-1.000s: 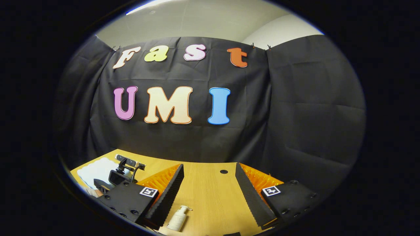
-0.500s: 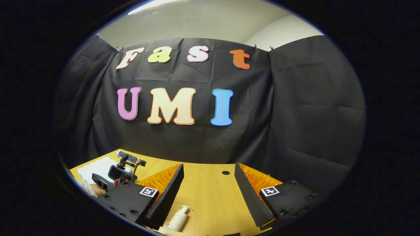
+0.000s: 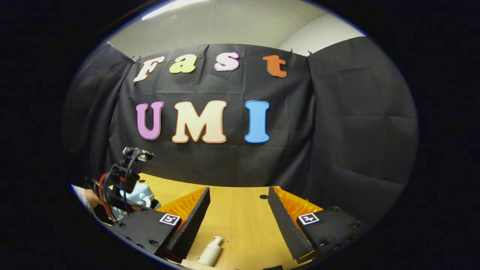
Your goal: First open the suitcase, pack the skin care products into it, and then close the suitcase.
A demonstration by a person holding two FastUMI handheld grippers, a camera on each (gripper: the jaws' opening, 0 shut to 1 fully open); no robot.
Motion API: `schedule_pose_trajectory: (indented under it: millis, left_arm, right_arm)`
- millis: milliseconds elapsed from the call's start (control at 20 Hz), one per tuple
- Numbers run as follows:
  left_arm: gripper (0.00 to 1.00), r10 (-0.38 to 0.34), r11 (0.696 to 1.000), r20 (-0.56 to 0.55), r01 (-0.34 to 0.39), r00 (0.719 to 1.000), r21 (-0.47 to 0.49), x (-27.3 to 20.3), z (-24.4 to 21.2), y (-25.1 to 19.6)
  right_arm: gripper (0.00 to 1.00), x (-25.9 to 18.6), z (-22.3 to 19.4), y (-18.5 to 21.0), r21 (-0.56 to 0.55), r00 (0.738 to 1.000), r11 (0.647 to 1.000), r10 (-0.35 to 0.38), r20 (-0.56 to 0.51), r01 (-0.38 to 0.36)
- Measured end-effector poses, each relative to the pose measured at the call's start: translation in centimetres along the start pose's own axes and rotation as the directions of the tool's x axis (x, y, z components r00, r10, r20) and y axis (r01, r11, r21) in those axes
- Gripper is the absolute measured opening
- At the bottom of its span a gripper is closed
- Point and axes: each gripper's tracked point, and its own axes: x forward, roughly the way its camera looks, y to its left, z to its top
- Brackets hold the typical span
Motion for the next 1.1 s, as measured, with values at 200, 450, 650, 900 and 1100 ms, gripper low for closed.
schedule_pose_trajectory:
  millis: [200,450,650,900,1100]
  left_arm:
    - [0.0,0.017,1.0,0.068,-0.017,0.998,0.003,-3.1,3.2,2.7]
    - [0.0,0.05,0.999,0.142,-0.051,0.989,0.003,-6.6,6.5,7.9]
    - [0.0,0.118,0.993,0.195,-0.12,0.974,-0.001,-9.1,8.7,13.5]
    - [0.0,0.19,0.979,0.244,-0.201,0.951,0.02,-10.8,10.2,19.8]
    - [0.0,0.262,0.956,0.271,-0.288,0.926,0.06,-11.8,11.5,26.0]
  right_arm:
    - [0.98,0.6,0.0,2.3,0.008,0.999,0.999,0.046,0.003,-0.046]
    - [0.98,1.3,-0.1,5.1,0.018,0.996,0.996,0.089,-0.001,-0.089]
    - [0.98,1.8,0.0,7.9,0.027,0.993,0.993,0.118,0.002,-0.118]
    - [0.98,2.1,-0.4,11.8,0.037,0.99,0.989,0.141,0.005,-0.141]
    - [0.98,2.2,-1.0,14.6,0.054,0.99,0.989,0.138,0.0,-0.138]
